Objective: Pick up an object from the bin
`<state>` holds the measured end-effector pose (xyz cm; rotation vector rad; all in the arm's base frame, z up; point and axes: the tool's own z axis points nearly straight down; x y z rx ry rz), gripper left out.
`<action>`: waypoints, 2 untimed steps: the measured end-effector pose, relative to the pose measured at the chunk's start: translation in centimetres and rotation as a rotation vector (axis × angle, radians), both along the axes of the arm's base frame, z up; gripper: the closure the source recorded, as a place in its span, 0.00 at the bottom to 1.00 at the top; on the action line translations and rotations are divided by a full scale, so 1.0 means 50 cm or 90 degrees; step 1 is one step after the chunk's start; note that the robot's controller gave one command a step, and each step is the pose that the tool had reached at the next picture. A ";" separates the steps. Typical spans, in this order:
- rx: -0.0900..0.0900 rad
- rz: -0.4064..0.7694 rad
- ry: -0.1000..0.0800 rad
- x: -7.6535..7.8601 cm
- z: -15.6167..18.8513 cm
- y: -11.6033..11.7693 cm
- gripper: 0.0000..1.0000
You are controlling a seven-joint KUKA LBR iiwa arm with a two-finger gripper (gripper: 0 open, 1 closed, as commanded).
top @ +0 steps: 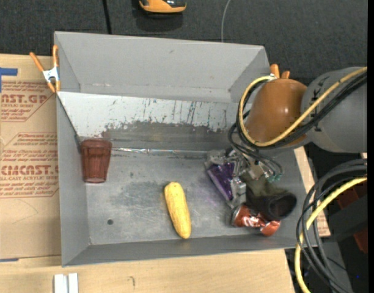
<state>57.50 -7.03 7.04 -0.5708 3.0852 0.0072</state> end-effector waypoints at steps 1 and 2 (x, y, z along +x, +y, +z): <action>0.000 0.000 0.000 0.000 0.000 0.000 1.00; -0.001 -0.006 0.000 -0.008 0.000 0.007 1.00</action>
Offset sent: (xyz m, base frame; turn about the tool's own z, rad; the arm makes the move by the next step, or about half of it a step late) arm -0.0067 0.0034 -0.0004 0.0138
